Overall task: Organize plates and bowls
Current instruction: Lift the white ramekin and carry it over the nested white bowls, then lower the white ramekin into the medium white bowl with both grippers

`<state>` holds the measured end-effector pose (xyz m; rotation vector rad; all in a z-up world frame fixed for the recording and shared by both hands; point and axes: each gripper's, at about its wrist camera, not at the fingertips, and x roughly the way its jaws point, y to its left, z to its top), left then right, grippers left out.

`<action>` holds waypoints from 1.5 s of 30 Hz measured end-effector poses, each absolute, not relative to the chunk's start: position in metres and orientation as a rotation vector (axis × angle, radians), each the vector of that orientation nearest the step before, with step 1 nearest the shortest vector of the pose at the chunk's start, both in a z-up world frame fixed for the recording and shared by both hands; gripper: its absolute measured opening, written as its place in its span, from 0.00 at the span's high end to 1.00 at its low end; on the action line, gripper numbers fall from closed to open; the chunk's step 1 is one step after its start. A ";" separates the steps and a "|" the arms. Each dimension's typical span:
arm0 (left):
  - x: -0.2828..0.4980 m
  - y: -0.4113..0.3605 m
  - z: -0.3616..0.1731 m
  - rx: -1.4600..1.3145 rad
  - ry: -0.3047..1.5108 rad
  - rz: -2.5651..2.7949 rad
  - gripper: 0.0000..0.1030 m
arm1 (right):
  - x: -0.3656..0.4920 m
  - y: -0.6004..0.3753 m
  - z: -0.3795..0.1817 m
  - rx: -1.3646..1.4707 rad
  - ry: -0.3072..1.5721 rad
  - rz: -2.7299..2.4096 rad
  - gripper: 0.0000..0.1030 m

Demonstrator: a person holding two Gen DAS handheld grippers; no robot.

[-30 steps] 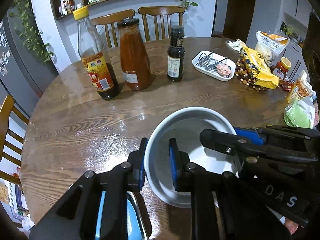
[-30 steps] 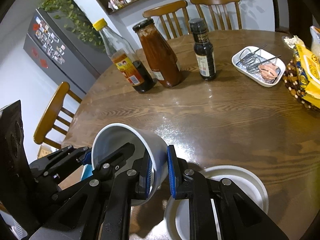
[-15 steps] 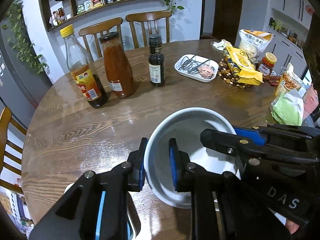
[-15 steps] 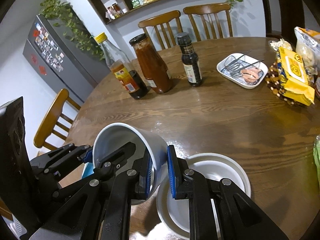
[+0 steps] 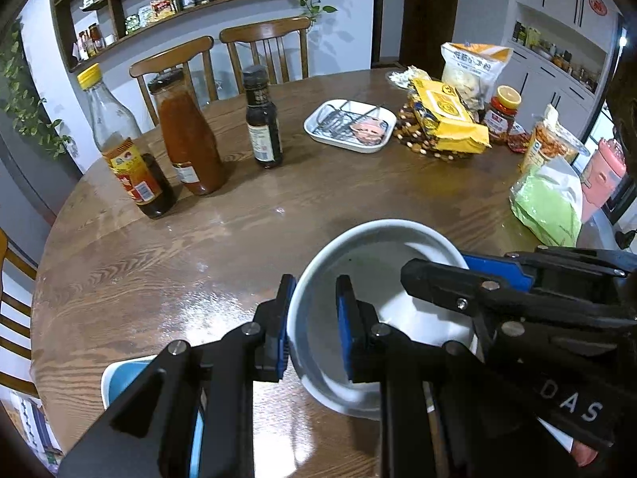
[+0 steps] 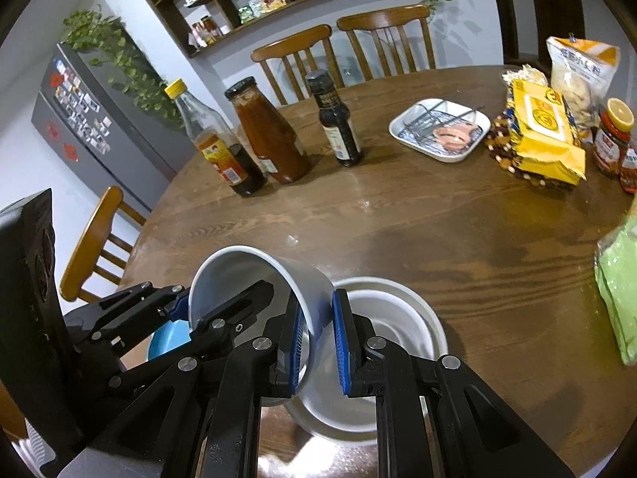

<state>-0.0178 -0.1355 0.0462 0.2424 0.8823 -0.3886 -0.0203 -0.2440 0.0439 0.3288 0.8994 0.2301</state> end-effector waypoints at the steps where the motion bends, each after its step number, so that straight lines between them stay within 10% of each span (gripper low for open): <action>1: -0.019 -0.137 0.045 0.244 0.885 -0.390 0.82 | -0.022 -0.246 0.043 0.327 0.903 0.228 0.84; 45: -0.039 -0.173 0.008 0.177 0.981 -0.260 0.82 | -0.033 -0.282 0.008 0.278 1.004 0.366 0.84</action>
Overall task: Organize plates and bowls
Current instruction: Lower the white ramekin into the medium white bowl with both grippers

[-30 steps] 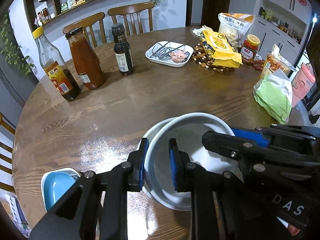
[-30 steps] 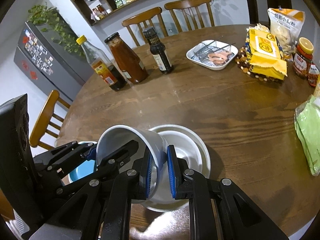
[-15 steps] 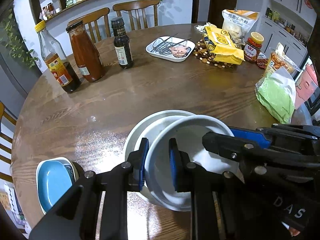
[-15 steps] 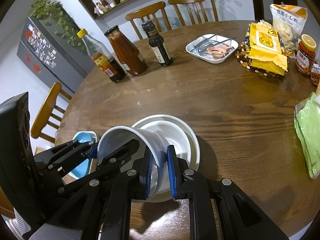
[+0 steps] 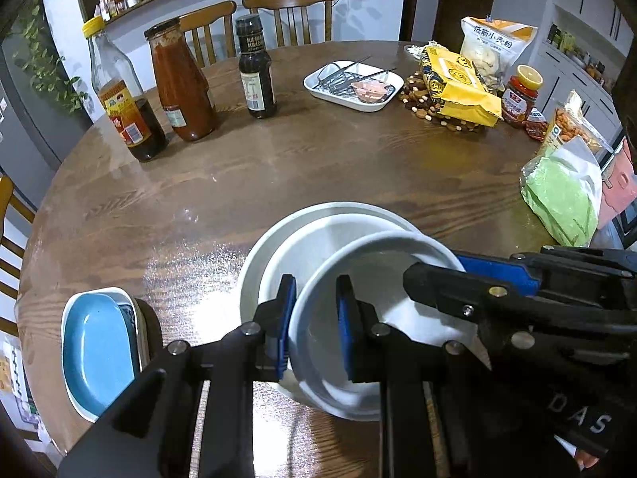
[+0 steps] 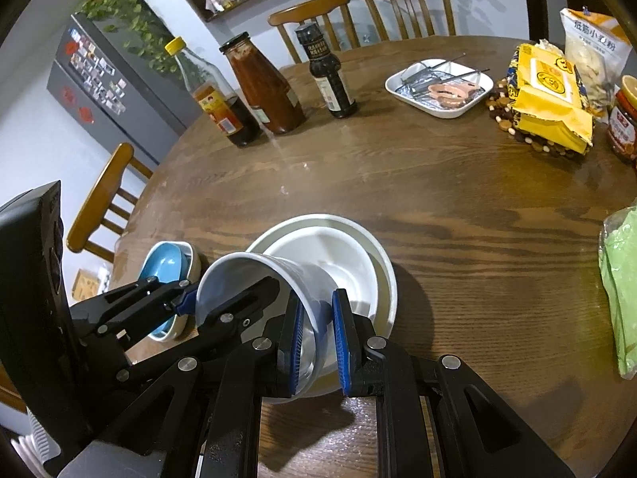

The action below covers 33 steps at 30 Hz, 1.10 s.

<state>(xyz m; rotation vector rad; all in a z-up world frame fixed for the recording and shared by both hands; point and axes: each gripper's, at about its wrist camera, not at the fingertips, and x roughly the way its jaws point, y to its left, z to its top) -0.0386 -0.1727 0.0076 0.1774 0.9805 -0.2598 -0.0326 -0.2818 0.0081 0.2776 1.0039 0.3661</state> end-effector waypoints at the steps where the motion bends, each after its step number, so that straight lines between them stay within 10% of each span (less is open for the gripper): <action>1: -0.038 -0.173 0.007 0.175 0.983 -0.259 0.82 | -0.032 -0.282 0.007 0.276 1.008 0.370 0.84; 33: -0.013 -0.176 -0.017 0.160 1.090 -0.262 0.82 | -0.004 -0.283 -0.013 0.250 1.093 0.383 0.84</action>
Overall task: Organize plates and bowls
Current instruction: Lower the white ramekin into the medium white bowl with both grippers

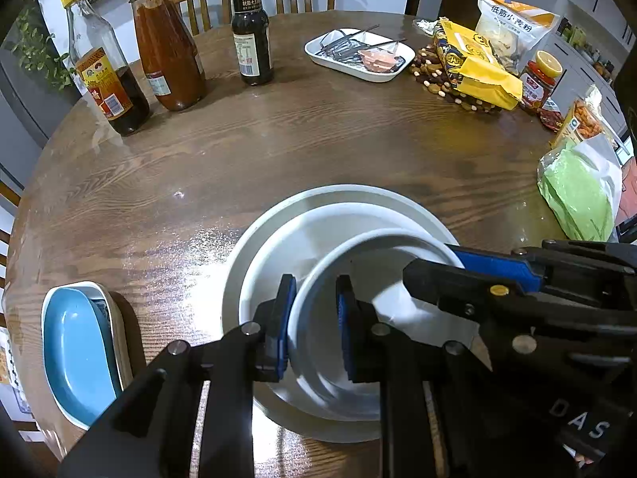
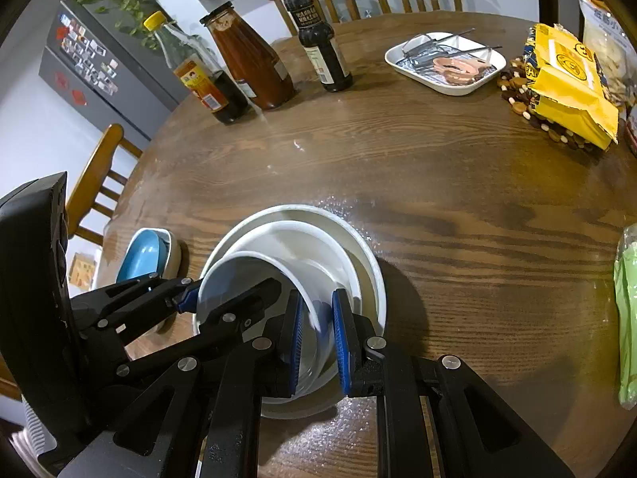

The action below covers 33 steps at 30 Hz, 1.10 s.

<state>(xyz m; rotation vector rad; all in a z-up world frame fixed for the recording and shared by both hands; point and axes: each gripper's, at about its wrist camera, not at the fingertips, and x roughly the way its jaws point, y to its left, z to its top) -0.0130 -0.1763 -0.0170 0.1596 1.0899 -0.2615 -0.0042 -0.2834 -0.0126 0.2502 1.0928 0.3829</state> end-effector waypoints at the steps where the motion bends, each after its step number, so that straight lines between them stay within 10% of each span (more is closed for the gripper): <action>1: -0.013 -0.176 -0.017 0.159 1.090 -0.261 0.82 | -0.004 -0.283 -0.013 0.250 1.092 0.383 0.84; 33: -0.006 -0.174 -0.024 0.167 1.099 -0.246 0.81 | 0.007 -0.282 -0.016 0.244 1.094 0.378 0.84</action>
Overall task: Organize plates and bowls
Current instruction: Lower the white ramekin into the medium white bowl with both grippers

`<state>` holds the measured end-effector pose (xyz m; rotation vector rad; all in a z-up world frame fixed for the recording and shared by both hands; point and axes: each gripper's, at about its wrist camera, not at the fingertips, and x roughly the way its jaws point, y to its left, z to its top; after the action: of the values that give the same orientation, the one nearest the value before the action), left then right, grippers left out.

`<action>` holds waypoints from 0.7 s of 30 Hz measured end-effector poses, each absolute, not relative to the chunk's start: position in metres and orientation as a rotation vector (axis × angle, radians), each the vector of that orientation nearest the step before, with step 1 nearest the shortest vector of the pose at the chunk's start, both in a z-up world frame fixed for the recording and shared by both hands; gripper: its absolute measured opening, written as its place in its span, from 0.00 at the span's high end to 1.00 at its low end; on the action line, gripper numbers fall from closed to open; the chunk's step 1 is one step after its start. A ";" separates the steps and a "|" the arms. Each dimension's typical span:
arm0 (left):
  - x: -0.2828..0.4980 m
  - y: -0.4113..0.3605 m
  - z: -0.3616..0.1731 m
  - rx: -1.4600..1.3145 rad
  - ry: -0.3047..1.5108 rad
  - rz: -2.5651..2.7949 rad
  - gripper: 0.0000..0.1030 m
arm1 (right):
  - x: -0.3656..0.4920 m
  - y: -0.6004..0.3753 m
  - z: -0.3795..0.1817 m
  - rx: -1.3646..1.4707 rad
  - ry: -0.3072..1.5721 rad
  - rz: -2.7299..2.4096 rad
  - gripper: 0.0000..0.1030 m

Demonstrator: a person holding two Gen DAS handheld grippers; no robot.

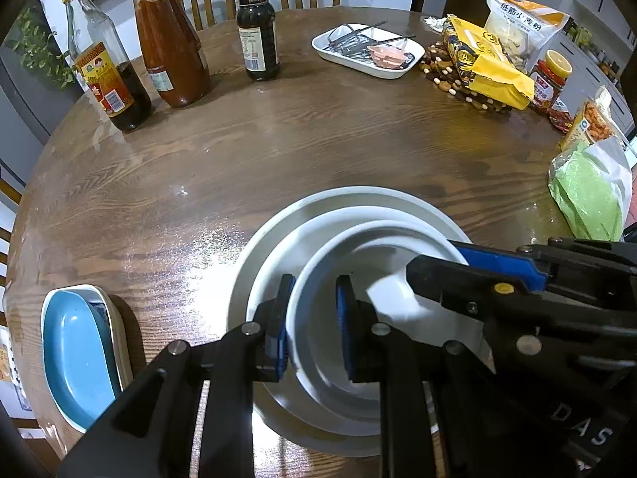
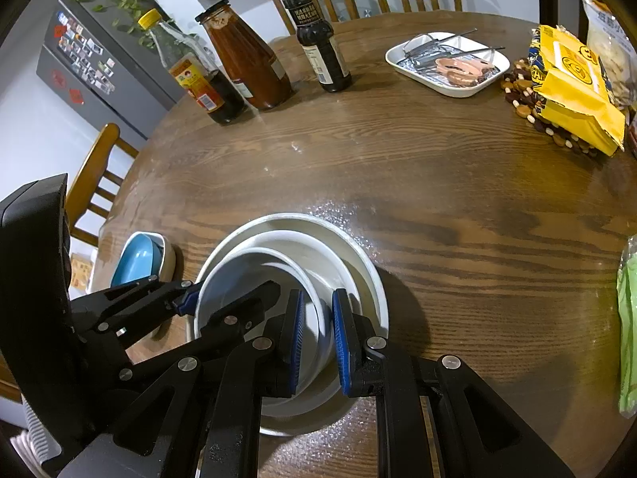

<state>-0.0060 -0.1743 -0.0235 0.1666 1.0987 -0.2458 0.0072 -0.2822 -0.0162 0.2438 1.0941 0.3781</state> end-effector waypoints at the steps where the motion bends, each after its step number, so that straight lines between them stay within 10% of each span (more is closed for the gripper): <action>1: -0.006 -0.174 -0.024 0.167 1.099 -0.246 0.82 | 0.008 -0.282 -0.016 0.244 1.094 0.378 0.84; 21: -0.004 -0.177 -0.024 0.166 1.098 -0.246 0.81 | 0.011 -0.281 -0.017 0.236 1.104 0.365 0.84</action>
<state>-0.0043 -0.1766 -0.0237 0.1659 1.0979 -0.2464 0.0107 -0.2808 -0.0168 0.2363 1.1038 0.3651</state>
